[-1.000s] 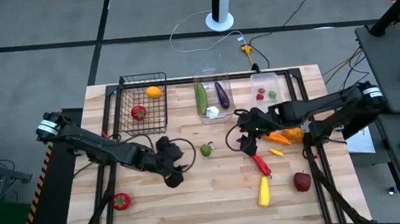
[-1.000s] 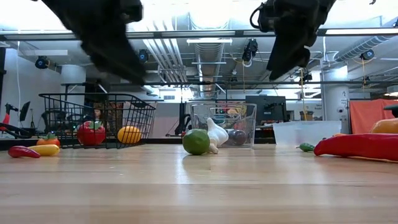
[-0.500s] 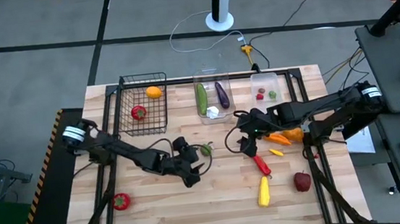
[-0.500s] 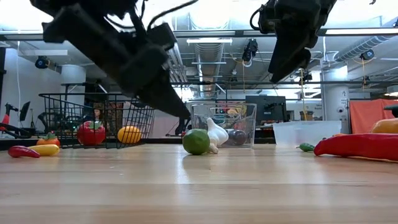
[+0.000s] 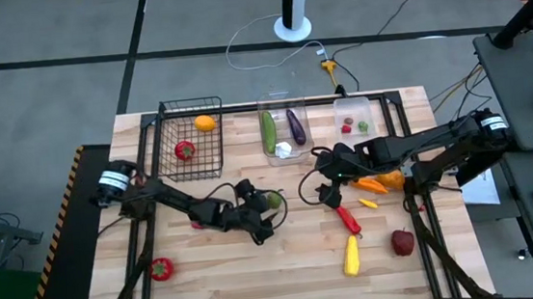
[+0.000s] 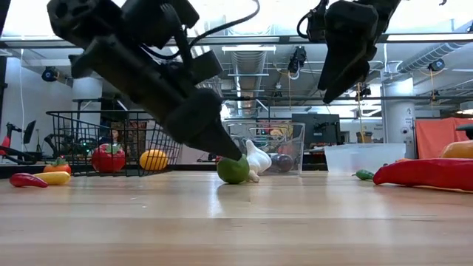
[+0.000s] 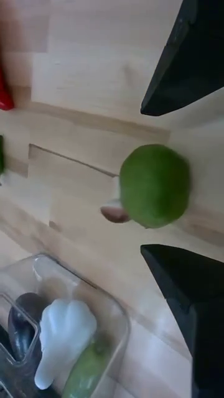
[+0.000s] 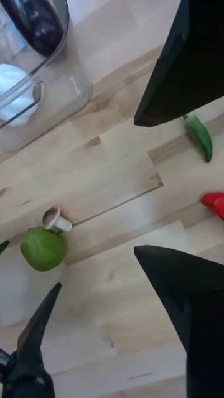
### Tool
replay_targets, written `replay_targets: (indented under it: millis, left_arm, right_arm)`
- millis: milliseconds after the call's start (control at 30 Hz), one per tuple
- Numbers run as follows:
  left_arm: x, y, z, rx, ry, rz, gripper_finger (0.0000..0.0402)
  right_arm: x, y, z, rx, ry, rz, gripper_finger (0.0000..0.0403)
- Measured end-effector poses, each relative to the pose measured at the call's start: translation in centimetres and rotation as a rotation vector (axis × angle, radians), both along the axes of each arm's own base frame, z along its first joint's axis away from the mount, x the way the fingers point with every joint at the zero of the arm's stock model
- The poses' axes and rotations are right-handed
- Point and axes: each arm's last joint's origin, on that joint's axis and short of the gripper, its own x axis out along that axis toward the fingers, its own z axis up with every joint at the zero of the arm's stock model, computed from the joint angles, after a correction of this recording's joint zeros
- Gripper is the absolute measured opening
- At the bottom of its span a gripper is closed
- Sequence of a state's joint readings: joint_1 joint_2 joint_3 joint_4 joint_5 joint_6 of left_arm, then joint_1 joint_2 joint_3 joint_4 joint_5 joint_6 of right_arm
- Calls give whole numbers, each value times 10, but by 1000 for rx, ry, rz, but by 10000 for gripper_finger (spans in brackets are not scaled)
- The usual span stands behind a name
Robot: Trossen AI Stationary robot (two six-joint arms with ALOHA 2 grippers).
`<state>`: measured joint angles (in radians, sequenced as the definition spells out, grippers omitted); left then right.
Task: Sort produce into baskets
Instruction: Put the green lime into the black wire basket
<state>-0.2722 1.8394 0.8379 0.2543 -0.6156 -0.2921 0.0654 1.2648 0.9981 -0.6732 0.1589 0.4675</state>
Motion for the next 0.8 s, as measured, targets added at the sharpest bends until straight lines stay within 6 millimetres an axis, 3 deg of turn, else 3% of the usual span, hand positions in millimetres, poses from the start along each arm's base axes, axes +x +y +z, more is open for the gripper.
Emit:
replay_targets:
  millis: [500, 800]
  left_arm:
    - [11, 12, -20, -57, 2, -42, 313]
    - [12, 11, -20, -60, -12, -42, 309]
  right_arm:
    - [0, 0, 0, -4, 3, 6, 325]
    - [0, 0, -1, -4, 5, 5, 325]
